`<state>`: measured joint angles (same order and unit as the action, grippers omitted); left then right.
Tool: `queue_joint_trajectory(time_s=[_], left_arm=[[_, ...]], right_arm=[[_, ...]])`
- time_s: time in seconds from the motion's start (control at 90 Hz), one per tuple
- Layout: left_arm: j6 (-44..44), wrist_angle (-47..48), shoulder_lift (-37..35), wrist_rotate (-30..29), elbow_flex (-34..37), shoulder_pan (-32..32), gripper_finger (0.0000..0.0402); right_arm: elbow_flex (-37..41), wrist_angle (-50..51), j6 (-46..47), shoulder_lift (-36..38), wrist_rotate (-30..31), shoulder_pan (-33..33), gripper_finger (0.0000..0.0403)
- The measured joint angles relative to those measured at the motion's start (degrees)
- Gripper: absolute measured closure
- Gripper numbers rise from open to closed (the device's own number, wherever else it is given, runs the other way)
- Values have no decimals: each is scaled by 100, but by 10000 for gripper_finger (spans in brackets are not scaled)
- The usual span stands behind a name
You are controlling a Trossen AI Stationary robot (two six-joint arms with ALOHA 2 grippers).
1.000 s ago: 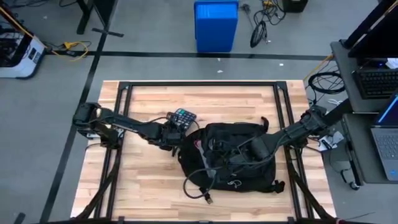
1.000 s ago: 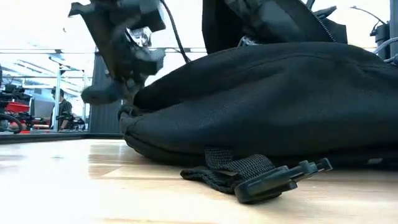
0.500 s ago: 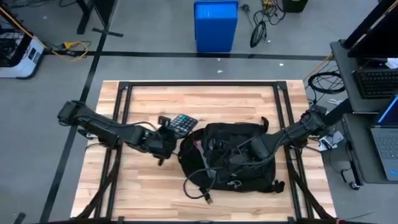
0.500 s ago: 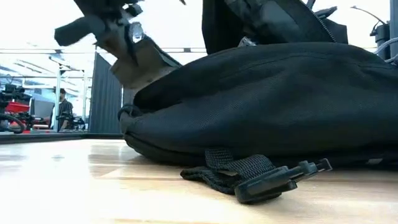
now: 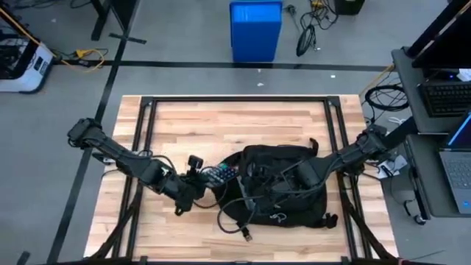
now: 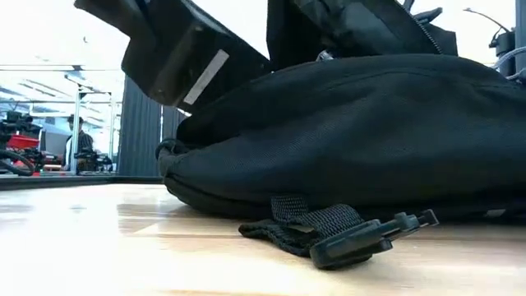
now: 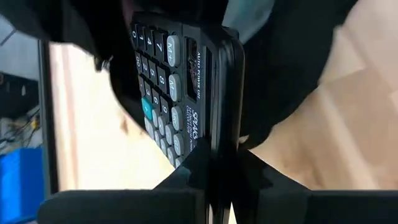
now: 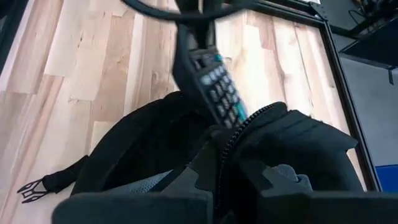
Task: Unpack backpack
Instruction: Put the black calculator into the black backpack
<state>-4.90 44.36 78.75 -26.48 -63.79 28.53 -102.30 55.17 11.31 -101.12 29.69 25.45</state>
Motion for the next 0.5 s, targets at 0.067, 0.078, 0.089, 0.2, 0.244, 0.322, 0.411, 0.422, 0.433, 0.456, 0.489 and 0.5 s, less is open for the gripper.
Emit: queue_joint_trajectory(time_s=[0.067,0.078,0.089,0.2,0.244,0.322,0.411,0.422,0.433,0.456,0.489,0.5], left_arm=[[-19,-237,-3,69,0,40,381],[-34,-290,-2,94,0,47,381],[-50,-350,2,115,1,47,381],[-436,-1178,117,275,33,-1,381],[-568,-1347,179,296,39,-18,382],[-757,-1608,351,390,39,-117,382],[-763,-1576,591,415,46,-291,382],[-761,-1576,628,419,46,-315,382],[-761,-1579,665,424,46,-337,382],[-761,-1594,726,438,46,-380,382],[-775,-1609,836,455,46,-437,382],[-792,-1617,875,459,46,-457,382]], right_arm=[[0,-5,0,0,0,0,399],[0,-6,0,0,0,0,399],[2,-8,0,0,0,0,399],[0,-17,0,0,0,0,399],[1,-18,0,0,0,0,399],[0,-25,-1,0,0,0,399],[0,-44,-1,0,0,0,399],[0,-43,-1,0,0,0,399],[0,-43,-2,0,0,2,399],[0,-48,-2,0,0,7,399],[2,-53,-2,0,0,15,399],[1,-54,-2,0,0,15,399]])
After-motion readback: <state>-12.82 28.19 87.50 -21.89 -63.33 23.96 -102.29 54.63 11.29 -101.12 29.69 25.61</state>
